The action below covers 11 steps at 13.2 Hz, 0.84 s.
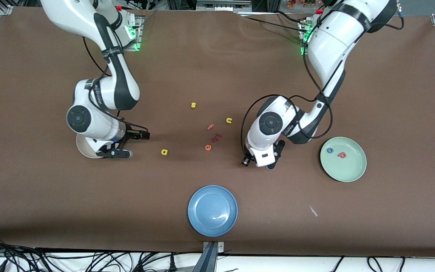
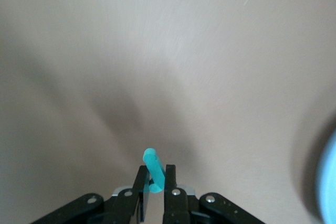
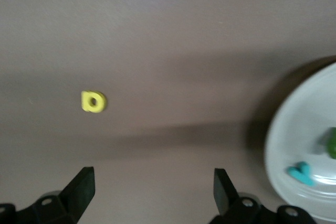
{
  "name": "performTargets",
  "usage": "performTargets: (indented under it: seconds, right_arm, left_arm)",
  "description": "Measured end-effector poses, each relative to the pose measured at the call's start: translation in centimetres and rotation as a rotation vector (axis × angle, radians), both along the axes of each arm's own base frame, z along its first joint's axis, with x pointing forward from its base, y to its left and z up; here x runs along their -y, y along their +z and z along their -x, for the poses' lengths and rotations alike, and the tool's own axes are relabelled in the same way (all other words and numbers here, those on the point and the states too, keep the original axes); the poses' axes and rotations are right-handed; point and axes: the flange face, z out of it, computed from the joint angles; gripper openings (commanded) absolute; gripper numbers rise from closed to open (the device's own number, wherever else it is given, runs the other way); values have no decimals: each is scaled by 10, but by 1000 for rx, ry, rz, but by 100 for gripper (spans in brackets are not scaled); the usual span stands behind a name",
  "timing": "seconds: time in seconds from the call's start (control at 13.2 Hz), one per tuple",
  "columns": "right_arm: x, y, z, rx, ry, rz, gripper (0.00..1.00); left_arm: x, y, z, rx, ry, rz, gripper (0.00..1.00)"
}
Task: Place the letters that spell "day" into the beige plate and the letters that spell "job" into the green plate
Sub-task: 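Release the Y onto the white plate while the left gripper carries the j, then release the j onto the green plate while the right gripper grasps the D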
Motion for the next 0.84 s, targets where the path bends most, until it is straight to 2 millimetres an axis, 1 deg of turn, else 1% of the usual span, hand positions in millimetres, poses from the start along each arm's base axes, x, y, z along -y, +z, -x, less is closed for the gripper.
performTargets:
  seconds: [0.15, 0.23, 0.3, 0.46, 0.68, 0.84]
  right_arm:
    - [-19, -14, -1, 30, -31, 1, 100]
    - [-26, -23, 0, 43, -35, 1, 100]
    - [-32, -30, 0, 55, -41, 2, 100]
    - [-44, -42, 1, 72, -50, 0, 100]
    - [-72, -52, 2, 80, -64, 4, 100]
    - [-79, -58, 1, 82, -64, 8, 99]
  left_arm:
    - [-33, 36, -12, -9, -89, -42, 0]
    - [-54, 48, -18, -29, -146, -66, 0]
    - [-76, 55, -22, -56, -203, -85, 0]
    - [-123, 58, -30, -123, -310, -108, 0]
    - [-200, 49, -36, -245, -458, -108, 0]
    - [-255, 40, -38, -293, -529, -82, 0]
